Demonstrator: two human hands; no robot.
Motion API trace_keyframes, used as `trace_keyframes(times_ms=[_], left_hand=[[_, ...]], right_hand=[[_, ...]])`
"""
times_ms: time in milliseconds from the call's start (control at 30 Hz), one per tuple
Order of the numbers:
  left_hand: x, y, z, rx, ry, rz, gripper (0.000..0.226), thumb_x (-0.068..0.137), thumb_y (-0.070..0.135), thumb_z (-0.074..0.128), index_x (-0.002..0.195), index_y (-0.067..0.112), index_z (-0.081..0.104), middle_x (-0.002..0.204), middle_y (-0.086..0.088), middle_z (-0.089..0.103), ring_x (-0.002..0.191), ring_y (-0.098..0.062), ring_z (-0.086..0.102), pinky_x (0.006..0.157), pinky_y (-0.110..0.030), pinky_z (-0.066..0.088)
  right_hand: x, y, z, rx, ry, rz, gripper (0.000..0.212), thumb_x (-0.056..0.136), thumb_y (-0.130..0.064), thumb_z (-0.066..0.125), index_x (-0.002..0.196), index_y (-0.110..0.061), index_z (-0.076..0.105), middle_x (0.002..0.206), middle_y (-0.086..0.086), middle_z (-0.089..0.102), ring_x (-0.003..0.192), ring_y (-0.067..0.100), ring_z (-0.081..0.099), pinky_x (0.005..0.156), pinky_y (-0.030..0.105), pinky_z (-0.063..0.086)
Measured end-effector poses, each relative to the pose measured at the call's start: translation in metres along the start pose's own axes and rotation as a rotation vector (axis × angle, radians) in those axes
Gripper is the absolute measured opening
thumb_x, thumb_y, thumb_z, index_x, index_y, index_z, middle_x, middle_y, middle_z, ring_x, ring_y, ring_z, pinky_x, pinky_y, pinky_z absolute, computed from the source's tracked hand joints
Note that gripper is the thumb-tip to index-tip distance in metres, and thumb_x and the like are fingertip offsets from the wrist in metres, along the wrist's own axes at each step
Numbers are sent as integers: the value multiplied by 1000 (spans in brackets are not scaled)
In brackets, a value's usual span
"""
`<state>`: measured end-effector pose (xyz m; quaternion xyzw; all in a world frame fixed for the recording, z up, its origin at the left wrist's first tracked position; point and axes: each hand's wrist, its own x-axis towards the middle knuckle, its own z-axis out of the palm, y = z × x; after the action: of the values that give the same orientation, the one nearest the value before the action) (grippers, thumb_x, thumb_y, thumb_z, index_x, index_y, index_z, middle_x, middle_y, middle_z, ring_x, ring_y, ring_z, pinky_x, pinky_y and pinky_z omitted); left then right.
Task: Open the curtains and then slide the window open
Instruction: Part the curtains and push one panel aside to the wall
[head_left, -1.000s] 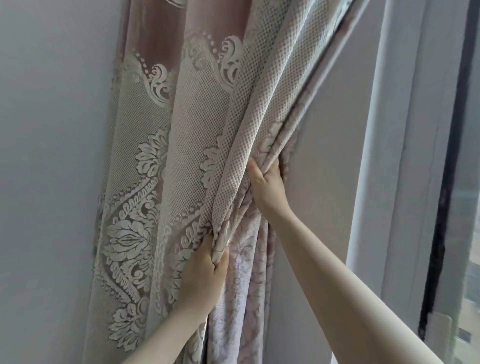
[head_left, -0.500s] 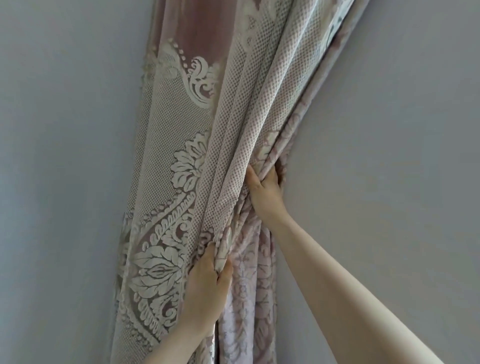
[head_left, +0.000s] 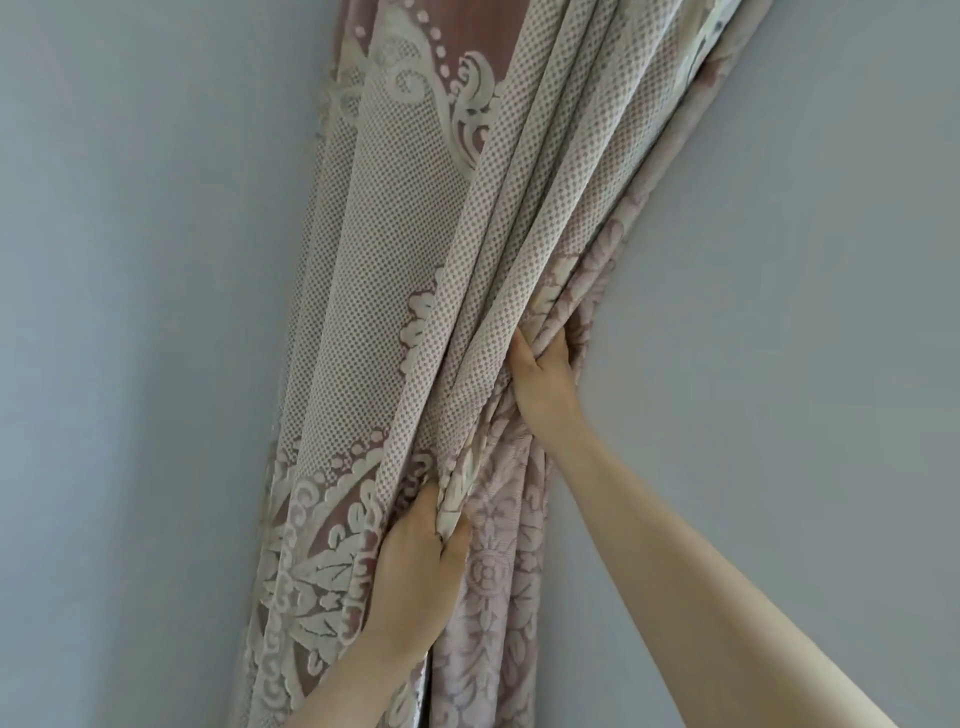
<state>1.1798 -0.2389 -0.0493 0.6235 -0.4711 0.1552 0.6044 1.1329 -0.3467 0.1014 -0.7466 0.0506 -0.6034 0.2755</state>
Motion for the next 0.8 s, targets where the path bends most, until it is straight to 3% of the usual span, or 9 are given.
trace_keyframes(times_ms=[100, 233, 333, 400, 633, 733, 800], left_hand=[[12, -15, -3, -7, 20, 2, 38, 92, 17, 52, 130, 15, 49, 105, 10, 62, 92, -8, 60, 86, -19, 45], [19, -37, -7, 8, 32, -17, 41, 91, 15, 53, 132, 14, 47, 99, 8, 63, 76, -9, 58, 79, -15, 43], [25, -54, -9, 30, 55, -60, 41, 91, 17, 53, 132, 12, 49, 114, 7, 60, 109, -15, 59, 94, -17, 39], [33, -63, -12, 44, 67, -80, 43, 92, 19, 53, 134, 13, 47, 122, 2, 60, 116, -17, 56, 101, -25, 40], [39, -74, -13, 45, 113, -54, 27, 90, 14, 55, 117, 13, 57, 95, 9, 64, 85, -7, 60, 75, -8, 42], [28, -66, -7, 48, 86, -46, 25, 90, 14, 56, 115, 12, 56, 93, 6, 66, 82, -8, 61, 79, -27, 52], [18, -58, -2, 34, 63, -51, 32, 90, 15, 56, 122, 11, 54, 102, 4, 66, 91, -11, 62, 88, -31, 51]], right_hand=[[10, 12, 20, -22, 7, 6, 68, 90, -59, 44, 150, -30, 33, 152, -10, 40, 142, 5, 32, 118, 42, 28], [12, 27, 47, -22, -20, 22, 68, 88, -60, 42, 149, -30, 34, 150, -7, 43, 140, 11, 35, 116, 45, 30], [14, 37, 68, -8, -46, 43, 71, 87, -62, 42, 150, -31, 32, 150, -4, 43, 139, 12, 36, 117, 44, 31], [17, 39, 81, 21, -59, 40, 71, 88, -59, 43, 150, -29, 31, 150, -3, 43, 139, 13, 36, 117, 43, 30], [18, 38, 89, 107, -105, 62, 67, 90, -55, 47, 149, -27, 32, 148, -5, 46, 138, 11, 39, 117, 40, 30], [6, 32, 68, 137, -113, 93, 62, 95, -44, 51, 150, -24, 31, 148, -9, 46, 136, 6, 40, 116, 31, 30], [-3, 28, 52, 125, -104, 102, 63, 94, -46, 51, 150, -25, 32, 148, -11, 47, 135, 4, 41, 115, 29, 30]])
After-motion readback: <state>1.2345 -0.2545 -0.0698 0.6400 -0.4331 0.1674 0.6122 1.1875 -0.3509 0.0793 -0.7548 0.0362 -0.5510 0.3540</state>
